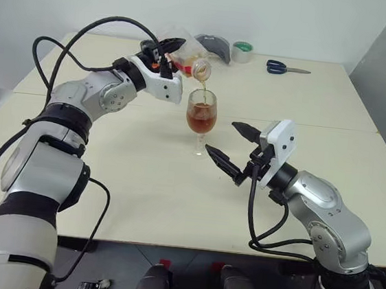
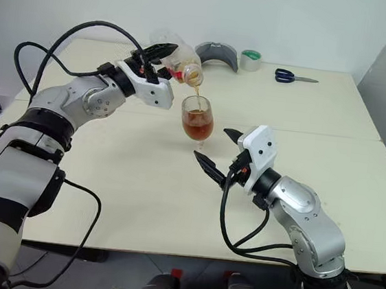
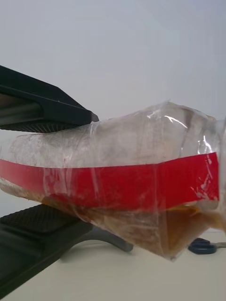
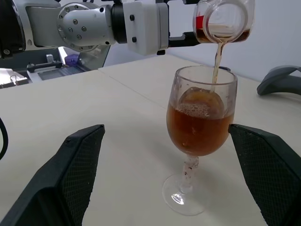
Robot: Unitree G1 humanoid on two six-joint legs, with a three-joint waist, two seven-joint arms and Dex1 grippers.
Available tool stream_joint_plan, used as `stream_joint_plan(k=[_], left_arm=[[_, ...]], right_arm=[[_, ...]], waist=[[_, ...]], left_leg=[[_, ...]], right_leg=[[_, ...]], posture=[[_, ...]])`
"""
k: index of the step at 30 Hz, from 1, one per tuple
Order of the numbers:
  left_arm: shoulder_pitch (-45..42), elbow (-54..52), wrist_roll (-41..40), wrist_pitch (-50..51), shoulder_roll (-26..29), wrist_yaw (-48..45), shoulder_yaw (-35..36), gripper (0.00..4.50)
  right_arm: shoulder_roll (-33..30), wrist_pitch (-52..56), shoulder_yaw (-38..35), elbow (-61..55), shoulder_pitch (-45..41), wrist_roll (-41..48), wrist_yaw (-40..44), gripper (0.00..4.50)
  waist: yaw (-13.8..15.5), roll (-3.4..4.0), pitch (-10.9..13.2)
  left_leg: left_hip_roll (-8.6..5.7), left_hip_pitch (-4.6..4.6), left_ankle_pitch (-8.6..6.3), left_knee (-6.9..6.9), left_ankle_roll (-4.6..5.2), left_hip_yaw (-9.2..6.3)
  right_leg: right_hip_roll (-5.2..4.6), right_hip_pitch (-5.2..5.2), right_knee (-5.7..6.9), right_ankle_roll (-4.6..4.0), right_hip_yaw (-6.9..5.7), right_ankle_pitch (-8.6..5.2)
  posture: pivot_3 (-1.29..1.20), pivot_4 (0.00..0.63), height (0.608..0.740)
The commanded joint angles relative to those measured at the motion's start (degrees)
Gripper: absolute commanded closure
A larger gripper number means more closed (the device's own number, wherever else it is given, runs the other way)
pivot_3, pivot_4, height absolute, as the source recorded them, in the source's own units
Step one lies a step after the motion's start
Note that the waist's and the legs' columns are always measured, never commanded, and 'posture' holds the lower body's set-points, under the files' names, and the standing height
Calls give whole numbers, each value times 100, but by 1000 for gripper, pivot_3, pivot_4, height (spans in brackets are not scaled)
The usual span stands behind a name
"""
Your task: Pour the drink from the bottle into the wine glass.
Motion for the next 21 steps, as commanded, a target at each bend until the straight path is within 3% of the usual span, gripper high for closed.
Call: stream_joint_plan(k=[1, 7, 12, 16, 21], left_arm=[[81, -179, -453, 28, -25, -273, 303, 2808], [341, -378, -1134, 195, -193, -917, 665, 2808], [654, -730, -2288, 742, -564, -1958, 1313, 2808], [1032, -1361, -3462, 1901, -862, -2762, 2029, 2808], [1762, -2408, -4403, 3649, -858, -2996, 2837, 2809]], right_arm=[[63, -109, -20, -196, -143, 37, -30, 0], [99, -232, -17, -140, -219, -35, -7, 0], [65, -431, 52, -106, -245, -181, 54, 0], [-75, -472, 158, -115, -224, -236, 199, 0], [-323, -124, 252, -118, -317, -77, 450, 0]], waist=[[-17, 0, 0], [-41, 0, 0], [-50, 0, 0], [-59, 0, 0], [-139, 0, 0]], left_leg=[[0, 1, 0, 0, 0, 0], [1, 0, 0, 1, 0, -2], [1, -1, 0, 3, 0, -3], [2, 0, 0, 4, 0, -3], [8, 4, 0, 5, 0, -3]], right_leg=[[0, 0, 1, 0, 0, 0], [0, 0, 3, 0, 0, 0], [0, 0, 2, -1, -1, 0], [0, 0, 4, -1, 0, 0], [3, 0, 8, -1, 2, 0]], posture=[[0, 150, 740], [0, 150, 740], [0, 150, 740], [0, 150, 740], [0, 150, 740]])
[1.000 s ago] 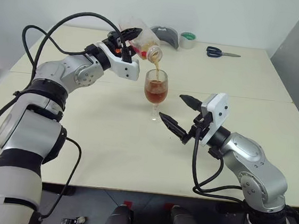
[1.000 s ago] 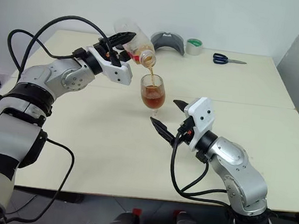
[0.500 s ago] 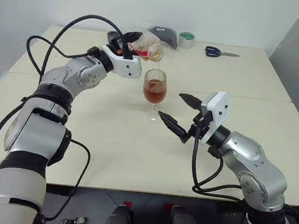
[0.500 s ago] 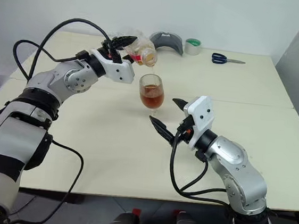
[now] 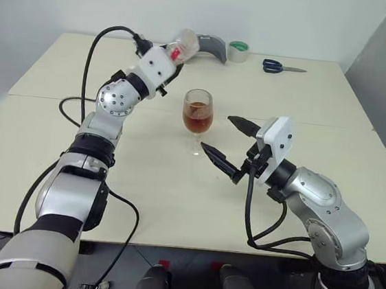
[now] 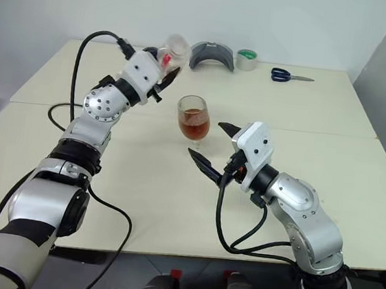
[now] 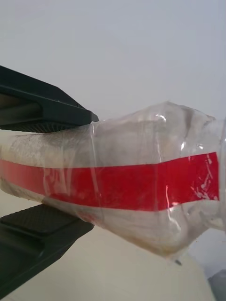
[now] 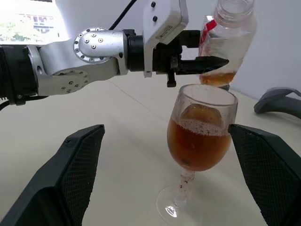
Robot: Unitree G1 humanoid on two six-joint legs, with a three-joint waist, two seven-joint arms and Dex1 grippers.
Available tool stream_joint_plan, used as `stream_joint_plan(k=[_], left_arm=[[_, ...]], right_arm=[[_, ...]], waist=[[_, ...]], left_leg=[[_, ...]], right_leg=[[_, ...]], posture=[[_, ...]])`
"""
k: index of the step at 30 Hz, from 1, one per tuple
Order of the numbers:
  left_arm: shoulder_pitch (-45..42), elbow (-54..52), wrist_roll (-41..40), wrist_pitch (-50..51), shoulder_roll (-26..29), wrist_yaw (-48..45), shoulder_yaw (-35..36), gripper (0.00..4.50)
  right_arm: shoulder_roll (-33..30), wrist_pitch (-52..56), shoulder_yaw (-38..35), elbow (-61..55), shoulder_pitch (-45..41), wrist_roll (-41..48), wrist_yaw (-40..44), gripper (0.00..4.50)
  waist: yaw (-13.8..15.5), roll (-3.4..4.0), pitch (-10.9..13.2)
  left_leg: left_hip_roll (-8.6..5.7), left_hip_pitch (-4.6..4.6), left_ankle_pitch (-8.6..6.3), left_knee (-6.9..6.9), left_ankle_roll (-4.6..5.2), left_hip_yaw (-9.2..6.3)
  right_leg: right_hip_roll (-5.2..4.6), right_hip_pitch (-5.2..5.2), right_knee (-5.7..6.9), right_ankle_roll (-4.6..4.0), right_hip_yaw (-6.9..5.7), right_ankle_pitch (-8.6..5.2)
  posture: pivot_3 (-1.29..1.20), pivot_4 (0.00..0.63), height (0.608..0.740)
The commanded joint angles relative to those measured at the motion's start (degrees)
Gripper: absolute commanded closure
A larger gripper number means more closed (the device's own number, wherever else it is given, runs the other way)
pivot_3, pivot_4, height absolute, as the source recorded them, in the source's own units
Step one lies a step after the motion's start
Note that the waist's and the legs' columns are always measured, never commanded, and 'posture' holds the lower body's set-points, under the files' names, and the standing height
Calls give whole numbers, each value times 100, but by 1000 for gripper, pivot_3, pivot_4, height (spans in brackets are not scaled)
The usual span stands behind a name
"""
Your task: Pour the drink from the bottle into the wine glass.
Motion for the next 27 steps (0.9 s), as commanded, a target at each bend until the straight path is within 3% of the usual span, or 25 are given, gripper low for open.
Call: stream_joint_plan(k=[1, 6, 12, 25, 27], left_arm=[[469, -916, -618, 1112, 169, 2, 632, 2809], [1567, -2062, -1083, 2427, 278, 288, 1303, 2809], [2413, -2858, -1384, 3250, 212, 520, 1726, 2809], [2856, -2681, -1673, 3253, 195, 359, 1976, 2809], [2888, -2643, -1652, 3208, 202, 351, 1982, 2094]], right_arm=[[-140, 223, 56, -144, -193, 136, 183, 0], [-128, 567, 242, -2, -519, 182, 241, 0], [87, 558, 460, 345, -869, 29, 222, 0], [415, 532, 673, 686, -1217, -206, 209, 0], [435, 558, 673, 669, -1214, -204, 198, 0]], waist=[[-39, 0, 0], [-91, 0, 0], [-38, -3, -2], [65, -4, -3], [65, -4, -4]], left_leg=[[0, 1, 0, 0, 0, -2], [3, 3, 0, 1, 0, -6], [4, -1, 1, 3, -1, -13], [2, 2, 1, 1, -1, -5], [1, 3, 0, 1, -1, -2]], right_leg=[[1, 0, 1, 0, -1, 0], [-1, 0, 4, -1, 1, 0], [-8, 0, 2, -1, -3, 1], [-13, 1, -1, -1, 1, 1], [-13, 1, -1, -1, 2, 1]], posture=[[0, 150, 740], [0, 150, 740], [0, 150, 740], [0, 150, 740], [0, 150, 740]])
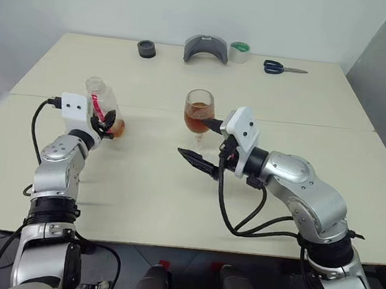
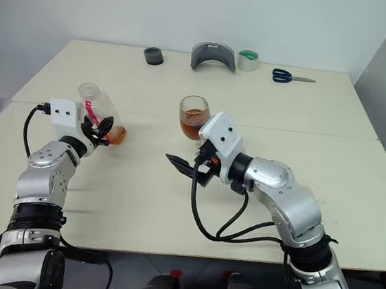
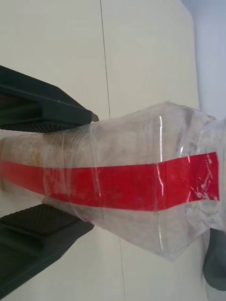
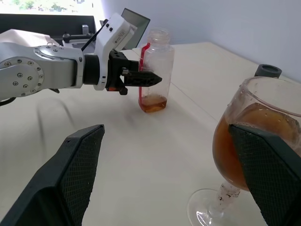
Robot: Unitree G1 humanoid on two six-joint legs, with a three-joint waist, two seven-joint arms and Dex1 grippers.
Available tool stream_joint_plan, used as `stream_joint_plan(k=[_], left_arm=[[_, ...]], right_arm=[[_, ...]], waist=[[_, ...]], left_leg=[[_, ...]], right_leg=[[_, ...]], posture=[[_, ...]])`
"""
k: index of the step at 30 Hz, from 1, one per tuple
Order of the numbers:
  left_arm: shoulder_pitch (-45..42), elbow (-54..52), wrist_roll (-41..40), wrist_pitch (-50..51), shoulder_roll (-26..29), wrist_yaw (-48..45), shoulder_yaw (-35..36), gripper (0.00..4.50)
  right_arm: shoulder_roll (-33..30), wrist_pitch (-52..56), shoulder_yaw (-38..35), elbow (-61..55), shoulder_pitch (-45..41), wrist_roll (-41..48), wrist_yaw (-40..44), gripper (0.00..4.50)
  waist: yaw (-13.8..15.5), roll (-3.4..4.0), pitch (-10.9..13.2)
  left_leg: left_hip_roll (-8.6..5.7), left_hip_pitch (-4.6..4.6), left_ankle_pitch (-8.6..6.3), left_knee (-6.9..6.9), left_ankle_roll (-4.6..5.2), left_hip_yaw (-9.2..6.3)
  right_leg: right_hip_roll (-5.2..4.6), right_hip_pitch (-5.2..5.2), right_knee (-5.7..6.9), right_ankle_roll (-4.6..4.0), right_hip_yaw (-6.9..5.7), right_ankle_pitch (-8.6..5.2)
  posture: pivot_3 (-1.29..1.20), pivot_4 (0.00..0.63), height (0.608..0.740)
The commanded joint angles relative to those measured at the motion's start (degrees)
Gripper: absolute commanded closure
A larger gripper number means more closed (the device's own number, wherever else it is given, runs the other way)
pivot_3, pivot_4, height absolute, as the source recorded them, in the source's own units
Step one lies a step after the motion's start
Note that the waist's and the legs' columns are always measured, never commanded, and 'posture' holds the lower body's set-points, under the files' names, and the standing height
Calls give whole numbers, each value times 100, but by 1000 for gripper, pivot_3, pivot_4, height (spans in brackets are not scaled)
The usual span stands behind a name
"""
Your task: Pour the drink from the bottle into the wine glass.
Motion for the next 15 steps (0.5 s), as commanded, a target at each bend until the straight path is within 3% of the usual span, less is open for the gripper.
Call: stream_joint_plan(k=[1, 7, 15], left_arm=[[72, 16, -35, -146, 67, -50, 93, 1865], [78, 78, 53, -295, 115, -83, 33, 14], [420, -158, 177, -803, 145, -246, -38, 14]], right_arm=[[53, -40, -7, -167, -93, -31, -13, 0], [78, -7, -16, -190, -71, -42, -25, 0], [-288, -600, -49, -346, 568, -317, 169, 0]], waist=[[1, 0, 0], [1, 0, 0], [3, -1, -1]], left_leg=[[0, 0, 0, 0, 0, -1], [0, -1, 0, 0, 0, -3], [1, -1, 0, -2, 0, -1]], right_leg=[[0, 0, 0, 0, 0, 0], [0, 0, -1, 0, -2, 0], [-1, 0, -3, 0, 0, 0]], posture=[[0, 150, 740], [0, 150, 740], [0, 150, 740]])
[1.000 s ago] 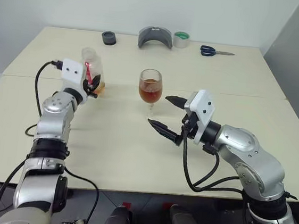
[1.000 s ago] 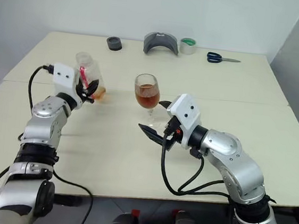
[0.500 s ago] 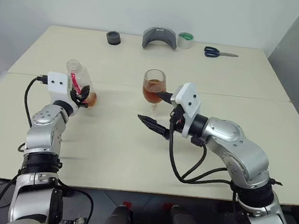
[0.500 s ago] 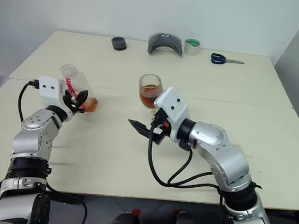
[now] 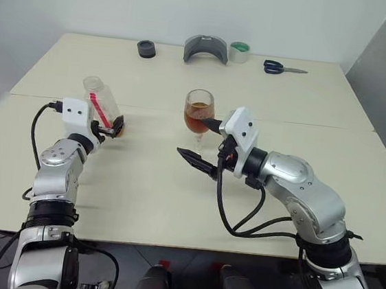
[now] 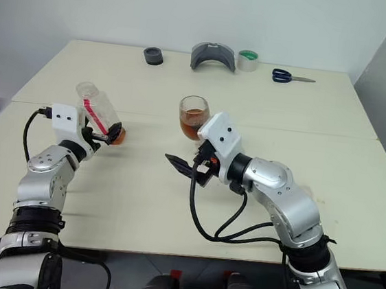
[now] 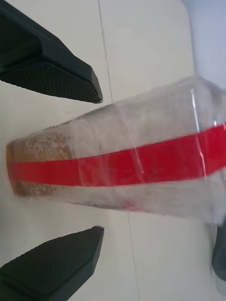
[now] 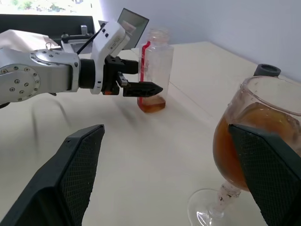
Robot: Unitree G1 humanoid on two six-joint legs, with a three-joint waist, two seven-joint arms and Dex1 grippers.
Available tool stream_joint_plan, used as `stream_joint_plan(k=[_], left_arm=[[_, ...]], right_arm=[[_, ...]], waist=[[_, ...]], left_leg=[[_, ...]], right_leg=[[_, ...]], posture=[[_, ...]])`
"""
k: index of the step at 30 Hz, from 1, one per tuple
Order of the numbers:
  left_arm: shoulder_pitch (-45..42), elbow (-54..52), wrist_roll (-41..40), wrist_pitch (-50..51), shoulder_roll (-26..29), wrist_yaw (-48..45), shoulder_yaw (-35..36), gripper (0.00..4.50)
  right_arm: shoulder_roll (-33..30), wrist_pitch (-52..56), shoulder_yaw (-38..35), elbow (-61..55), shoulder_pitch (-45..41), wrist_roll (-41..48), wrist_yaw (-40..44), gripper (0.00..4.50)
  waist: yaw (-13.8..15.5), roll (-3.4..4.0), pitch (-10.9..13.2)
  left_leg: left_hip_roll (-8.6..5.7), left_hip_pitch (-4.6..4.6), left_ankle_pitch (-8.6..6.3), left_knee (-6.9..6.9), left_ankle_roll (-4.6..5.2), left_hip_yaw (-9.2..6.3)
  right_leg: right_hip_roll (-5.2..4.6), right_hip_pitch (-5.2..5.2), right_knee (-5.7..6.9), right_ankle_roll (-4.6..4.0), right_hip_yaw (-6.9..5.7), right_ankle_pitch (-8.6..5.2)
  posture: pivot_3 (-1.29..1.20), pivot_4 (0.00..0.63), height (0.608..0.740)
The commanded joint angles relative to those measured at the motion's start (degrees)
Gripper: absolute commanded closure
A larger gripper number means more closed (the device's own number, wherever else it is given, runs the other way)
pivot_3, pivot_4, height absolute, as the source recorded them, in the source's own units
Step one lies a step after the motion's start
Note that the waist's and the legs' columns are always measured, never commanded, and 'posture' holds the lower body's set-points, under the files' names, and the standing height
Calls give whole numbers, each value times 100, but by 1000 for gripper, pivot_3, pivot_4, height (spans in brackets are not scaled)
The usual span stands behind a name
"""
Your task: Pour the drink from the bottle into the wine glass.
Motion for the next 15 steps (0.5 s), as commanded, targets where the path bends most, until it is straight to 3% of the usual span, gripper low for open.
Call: stream_joint_plan(k=[1, 5, 15], left_arm=[[293, -441, -59, -229, 48, -55, 117, 14], [694, -962, 26, -234, 56, 123, 137, 14], [1910, -2867, -189, 333, -270, 407, 72, 14]], right_arm=[[-225, -618, -117, -312, 508, -134, 166, 0], [-291, -922, -359, -402, 1171, -129, 79, 0], [694, -2733, -1022, 677, 2517, -740, -977, 0]], waist=[[1, 0, 0], [1, 0, 0], [8, -3, -2]], left_leg=[[0, 0, 0, -2, 0, 1], [4, -1, 0, -3, 1, 0], [9, 6, -1, -7, 0, 8]], right_leg=[[-1, 0, -2, 0, 2, 0], [-2, 0, -2, 0, 1, 0], [0, 4, -3, 0, 8, 0]], posture=[[0, 150, 740], [0, 150, 740], [0, 150, 740]])
